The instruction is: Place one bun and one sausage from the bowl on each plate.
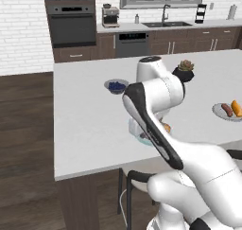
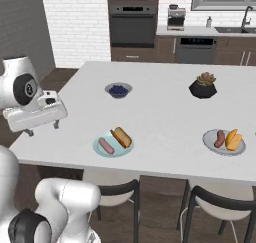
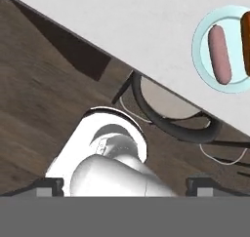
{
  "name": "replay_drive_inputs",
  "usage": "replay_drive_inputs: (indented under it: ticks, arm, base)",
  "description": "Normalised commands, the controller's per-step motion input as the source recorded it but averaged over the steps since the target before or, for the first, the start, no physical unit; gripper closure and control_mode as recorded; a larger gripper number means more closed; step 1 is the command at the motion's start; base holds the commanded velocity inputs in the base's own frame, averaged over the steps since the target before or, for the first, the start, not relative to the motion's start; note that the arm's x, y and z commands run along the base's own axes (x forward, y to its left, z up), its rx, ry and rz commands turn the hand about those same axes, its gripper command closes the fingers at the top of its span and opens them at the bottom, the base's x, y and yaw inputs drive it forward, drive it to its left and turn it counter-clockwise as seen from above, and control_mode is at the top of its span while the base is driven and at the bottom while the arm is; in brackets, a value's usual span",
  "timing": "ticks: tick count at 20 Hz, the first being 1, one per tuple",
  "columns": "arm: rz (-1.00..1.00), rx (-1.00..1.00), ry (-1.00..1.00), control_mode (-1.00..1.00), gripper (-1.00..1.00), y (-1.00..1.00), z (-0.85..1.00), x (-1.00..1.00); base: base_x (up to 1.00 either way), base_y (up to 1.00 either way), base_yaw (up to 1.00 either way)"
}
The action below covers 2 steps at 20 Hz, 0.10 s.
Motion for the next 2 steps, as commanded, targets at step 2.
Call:
replay_drive_inputs:
  ticks: [2]
  arm:
    - [0.0,0.0,0.17,-1.0,-1.0,0.9,0.0,-0.91]
  base:
    - [0.0,0.0,0.0]
